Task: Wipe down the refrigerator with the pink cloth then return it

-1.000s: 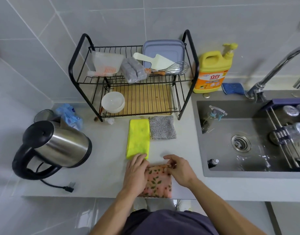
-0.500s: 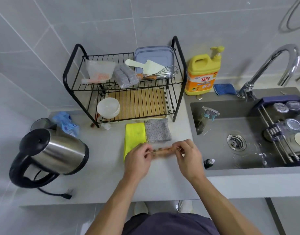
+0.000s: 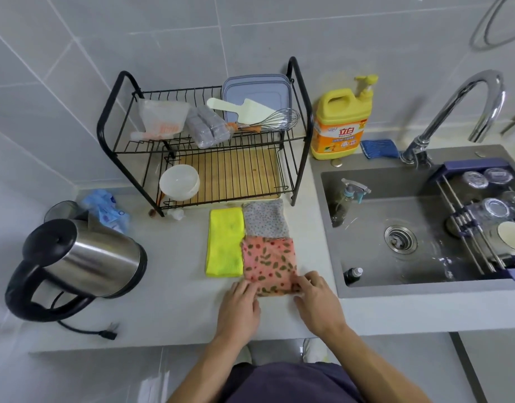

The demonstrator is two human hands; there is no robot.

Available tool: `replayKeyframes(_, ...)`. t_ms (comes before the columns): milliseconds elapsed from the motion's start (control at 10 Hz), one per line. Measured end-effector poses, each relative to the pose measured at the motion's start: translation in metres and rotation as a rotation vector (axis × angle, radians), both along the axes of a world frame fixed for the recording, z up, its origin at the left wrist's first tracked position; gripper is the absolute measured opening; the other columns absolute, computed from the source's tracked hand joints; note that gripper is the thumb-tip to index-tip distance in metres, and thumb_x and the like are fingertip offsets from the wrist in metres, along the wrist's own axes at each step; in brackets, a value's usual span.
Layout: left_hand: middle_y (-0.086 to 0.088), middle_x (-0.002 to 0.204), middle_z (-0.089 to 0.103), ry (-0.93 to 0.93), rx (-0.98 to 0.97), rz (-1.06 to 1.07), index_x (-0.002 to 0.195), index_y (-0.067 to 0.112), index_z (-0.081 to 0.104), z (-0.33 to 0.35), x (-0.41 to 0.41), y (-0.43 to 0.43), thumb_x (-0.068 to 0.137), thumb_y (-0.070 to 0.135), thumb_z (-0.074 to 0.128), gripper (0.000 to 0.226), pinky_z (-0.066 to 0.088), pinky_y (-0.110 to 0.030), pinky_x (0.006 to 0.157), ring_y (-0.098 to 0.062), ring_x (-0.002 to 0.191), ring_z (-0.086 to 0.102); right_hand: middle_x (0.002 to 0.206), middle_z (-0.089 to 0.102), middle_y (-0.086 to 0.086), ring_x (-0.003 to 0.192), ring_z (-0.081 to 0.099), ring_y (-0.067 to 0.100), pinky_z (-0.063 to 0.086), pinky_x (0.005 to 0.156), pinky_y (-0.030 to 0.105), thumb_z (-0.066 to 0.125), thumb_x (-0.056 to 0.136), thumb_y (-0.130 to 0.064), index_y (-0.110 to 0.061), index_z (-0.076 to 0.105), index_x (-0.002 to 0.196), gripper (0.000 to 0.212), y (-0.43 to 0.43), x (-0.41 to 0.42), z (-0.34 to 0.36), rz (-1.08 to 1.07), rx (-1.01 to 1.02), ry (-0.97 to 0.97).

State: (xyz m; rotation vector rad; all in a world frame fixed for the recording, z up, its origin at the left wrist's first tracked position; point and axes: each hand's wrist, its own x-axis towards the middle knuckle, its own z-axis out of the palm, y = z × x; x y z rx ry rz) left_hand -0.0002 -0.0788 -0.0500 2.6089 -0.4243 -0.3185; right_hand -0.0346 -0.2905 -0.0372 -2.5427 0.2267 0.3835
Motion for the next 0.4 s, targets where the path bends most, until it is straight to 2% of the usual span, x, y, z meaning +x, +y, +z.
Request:
replayKeyframes(100,0.003,0.135,0.056,0.015,0.031,0.028,0.138,0.019,0.064,0.003,0.004,-0.005,0.1,0.016,0.057,0.039,0.047,-0.035,0.106,-0.018,0.125,0.054,0.118,0.054,0.005,0.11,0.057,0.028,0.051,0.085,0.036,0.06,0.1,-0.018,-0.019,0.055,0.144,0.044,0.0,0.003,-0.002,0.031,-0.03,-0.022)
replayKeyframes(300,0.008,0.137,0.051,0.052,-0.01,0.014,0.145,0.021,0.059,0.0,0.003,-0.005,0.103,0.019,0.052,0.043,0.045,-0.029,0.108,-0.012,0.13,0.048,0.107,0.058,0.005,0.097,0.058,0.029,0.053,0.083,0.039,0.057,0.097,-0.012,-0.016,0.06,0.137,0.04,-0.001,0.004,-0.012,0.033,-0.041,-0.078)
replayKeyframes(400,0.011,0.12,0.059,-0.017,-0.148,0.074,0.122,0.025,0.07,-0.01,-0.003,0.011,0.094,0.013,0.061,0.031,0.051,-0.03,0.092,-0.008,0.114,0.054,0.108,0.057,-0.002,0.092,0.061,0.018,0.053,0.078,0.034,0.057,0.101,-0.017,-0.021,0.059,0.141,0.04,-0.008,-0.007,-0.012,-0.036,0.111,-0.143)
